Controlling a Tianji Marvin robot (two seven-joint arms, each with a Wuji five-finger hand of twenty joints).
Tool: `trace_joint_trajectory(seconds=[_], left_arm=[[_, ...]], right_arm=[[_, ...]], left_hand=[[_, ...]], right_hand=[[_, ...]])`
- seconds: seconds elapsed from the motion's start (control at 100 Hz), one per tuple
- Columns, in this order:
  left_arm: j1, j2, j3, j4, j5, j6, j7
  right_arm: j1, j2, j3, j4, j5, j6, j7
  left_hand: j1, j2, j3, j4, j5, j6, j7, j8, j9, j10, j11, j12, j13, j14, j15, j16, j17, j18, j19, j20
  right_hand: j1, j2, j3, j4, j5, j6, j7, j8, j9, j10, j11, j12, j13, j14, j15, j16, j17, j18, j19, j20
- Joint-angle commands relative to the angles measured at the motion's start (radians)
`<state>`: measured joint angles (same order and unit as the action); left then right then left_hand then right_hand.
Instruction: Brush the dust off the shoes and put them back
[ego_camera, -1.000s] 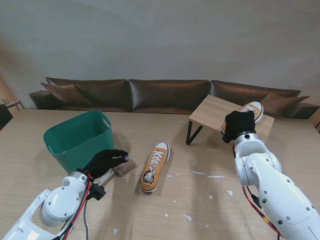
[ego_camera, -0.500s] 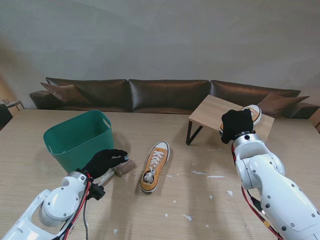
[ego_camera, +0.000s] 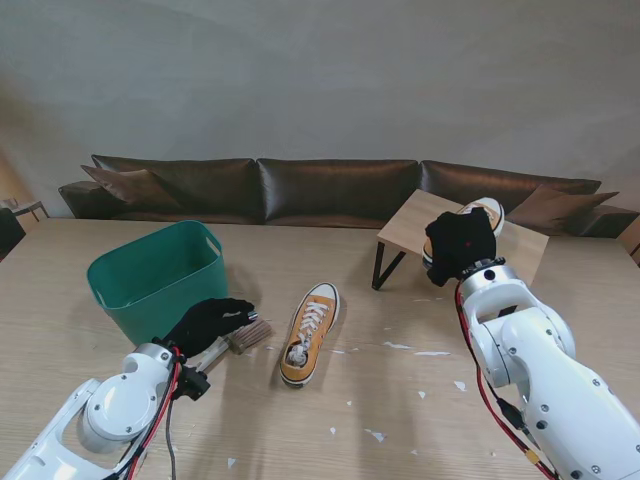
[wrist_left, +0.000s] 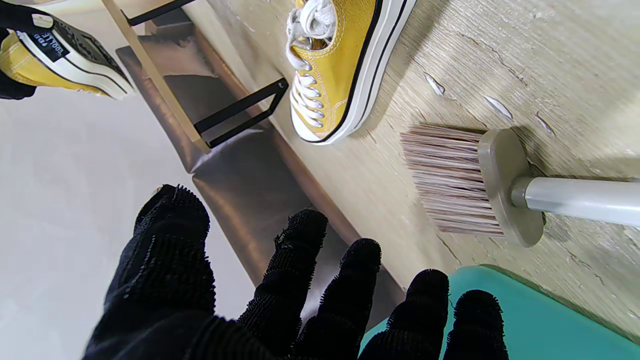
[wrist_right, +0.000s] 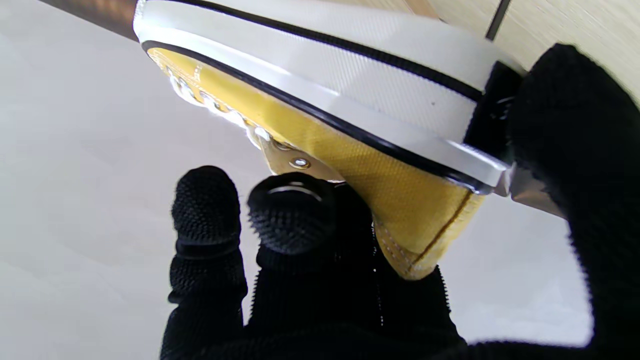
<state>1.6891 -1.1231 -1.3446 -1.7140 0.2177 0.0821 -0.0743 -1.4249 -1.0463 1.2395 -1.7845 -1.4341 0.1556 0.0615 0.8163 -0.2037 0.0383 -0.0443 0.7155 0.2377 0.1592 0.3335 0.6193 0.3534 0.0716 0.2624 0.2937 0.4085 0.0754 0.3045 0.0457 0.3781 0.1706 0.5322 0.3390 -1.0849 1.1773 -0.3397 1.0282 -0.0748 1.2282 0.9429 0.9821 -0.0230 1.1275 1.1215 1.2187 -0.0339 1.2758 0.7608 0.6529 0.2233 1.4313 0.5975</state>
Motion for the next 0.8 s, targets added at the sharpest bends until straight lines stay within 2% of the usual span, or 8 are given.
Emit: trace_joint_trajectory(seconds=[0.0,0.37,0.79], left_arm=[[0.003,-0.002,-0.002,-0.001,-0.004,-0.002,-0.018],[0.005,-0.003,-0.005,-0.001,-0.004,-0.005,-0.018],[0.014,-0.004,-0.016,-0.007,-0.001,-0.011,-0.010]], right_arm=[[-0.002,-0.004,-0.008,-0.037,0.001,-0.014,-0.008],[-0.036,-0.011,-0.086,-0.097,0.038,-0.062,-0.152],[-0.048,-0.018,-0.210,-0.085,0.088,-0.102,-0.312]], left_hand=[[0.019,0.052,-0.018,0.027,0.030,0.002,0.004,0.005,0.012,0.000,-0.002,0.001,-0.014,-0.013,-0.015,-0.009,-0.022,-0.038,-0.019,0.009],[0.021,0.055,-0.019,0.027,0.031,0.003,0.004,0.005,0.013,0.001,-0.002,0.001,-0.013,-0.014,-0.015,-0.009,-0.022,-0.038,-0.019,0.009],[0.022,0.055,-0.021,0.027,0.030,0.004,0.003,0.005,0.013,0.002,-0.002,0.001,-0.014,-0.012,-0.015,-0.009,-0.022,-0.038,-0.019,0.009]], right_hand=[[0.155,0.028,0.151,0.065,0.121,-0.030,0.197,0.137,0.003,-0.087,0.005,0.009,0.019,-0.017,0.015,0.008,0.088,-0.016,0.035,0.013],[0.135,0.032,0.154,0.072,0.123,-0.045,0.194,0.137,0.008,-0.094,0.002,0.004,0.029,-0.023,0.011,0.004,0.097,-0.023,0.032,0.013],[0.122,0.037,0.158,0.078,0.119,-0.060,0.198,0.136,0.009,-0.102,0.005,-0.003,0.035,-0.032,0.005,0.001,0.106,-0.030,0.029,0.012]])
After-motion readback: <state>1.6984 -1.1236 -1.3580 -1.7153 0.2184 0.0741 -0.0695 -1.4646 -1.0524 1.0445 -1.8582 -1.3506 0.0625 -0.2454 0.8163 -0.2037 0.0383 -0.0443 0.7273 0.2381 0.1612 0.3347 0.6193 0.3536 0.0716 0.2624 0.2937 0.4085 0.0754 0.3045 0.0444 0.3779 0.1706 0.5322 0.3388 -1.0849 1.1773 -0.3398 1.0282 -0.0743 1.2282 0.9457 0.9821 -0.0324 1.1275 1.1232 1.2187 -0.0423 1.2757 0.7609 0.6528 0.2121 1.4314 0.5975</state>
